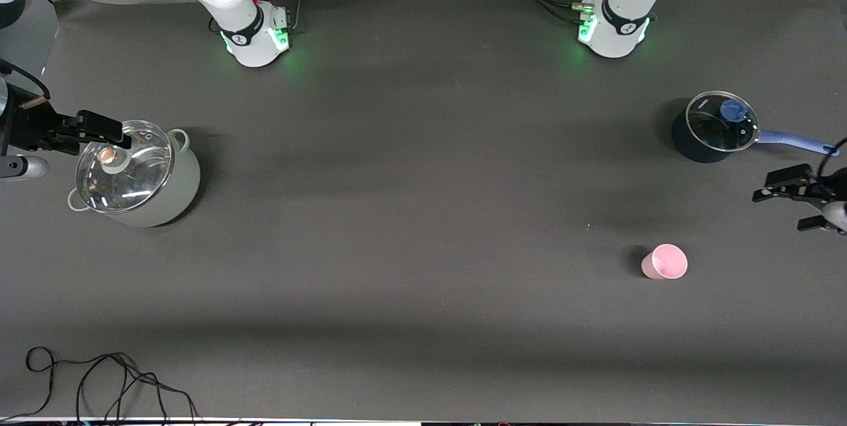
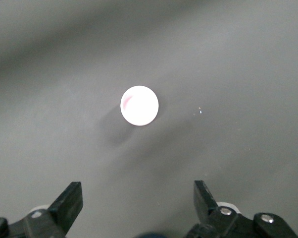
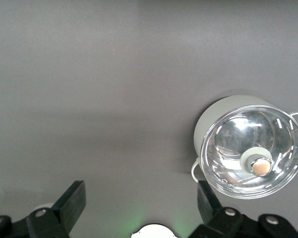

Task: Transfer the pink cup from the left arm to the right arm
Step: 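Lower the open left gripper down beside the pink cup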

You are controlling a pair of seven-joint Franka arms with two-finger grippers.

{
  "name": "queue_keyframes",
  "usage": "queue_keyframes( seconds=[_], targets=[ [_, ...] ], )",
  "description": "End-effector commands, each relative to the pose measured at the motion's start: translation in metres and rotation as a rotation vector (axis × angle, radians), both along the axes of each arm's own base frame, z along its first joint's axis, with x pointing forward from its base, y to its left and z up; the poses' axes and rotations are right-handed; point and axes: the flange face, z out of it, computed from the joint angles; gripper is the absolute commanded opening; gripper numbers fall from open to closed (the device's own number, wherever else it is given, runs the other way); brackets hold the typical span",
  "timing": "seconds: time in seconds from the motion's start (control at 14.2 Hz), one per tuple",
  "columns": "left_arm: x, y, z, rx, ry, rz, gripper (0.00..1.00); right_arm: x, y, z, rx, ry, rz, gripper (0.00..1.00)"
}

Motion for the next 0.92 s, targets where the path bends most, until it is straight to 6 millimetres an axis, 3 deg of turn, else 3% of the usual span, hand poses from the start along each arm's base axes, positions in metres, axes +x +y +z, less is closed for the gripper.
queue_keyframes(
  seconds=[0.0,0.21,0.42,0.7,0.85],
  targets=[
    [0.005,0.035,-0.035,-0.094,-0.081,-0.128,1.0,-0.001,-0.003,0.006,0.015,0.0,0.006,1.0],
    [-0.002,0.077,-0.087,-0.21,-0.154,-0.225,1.0,-0.001,-0.003,0.007,0.013,-0.001,0.008,1.0],
    [-0.007,0.1,-0.147,-0.355,-0.256,-0.292,1.0,-0.001,-0.003,0.006,0.01,0.0,0.008,1.0],
    [-0.011,0.107,-0.226,-0.502,-0.427,-0.352,1.0,0.0,-0.003,0.005,0.01,0.002,0.008,1.0],
    [-0.013,0.102,-0.262,-0.56,-0.528,-0.386,1.0,0.0,-0.003,0.005,0.01,0.002,0.008,1.0]
  ],
)
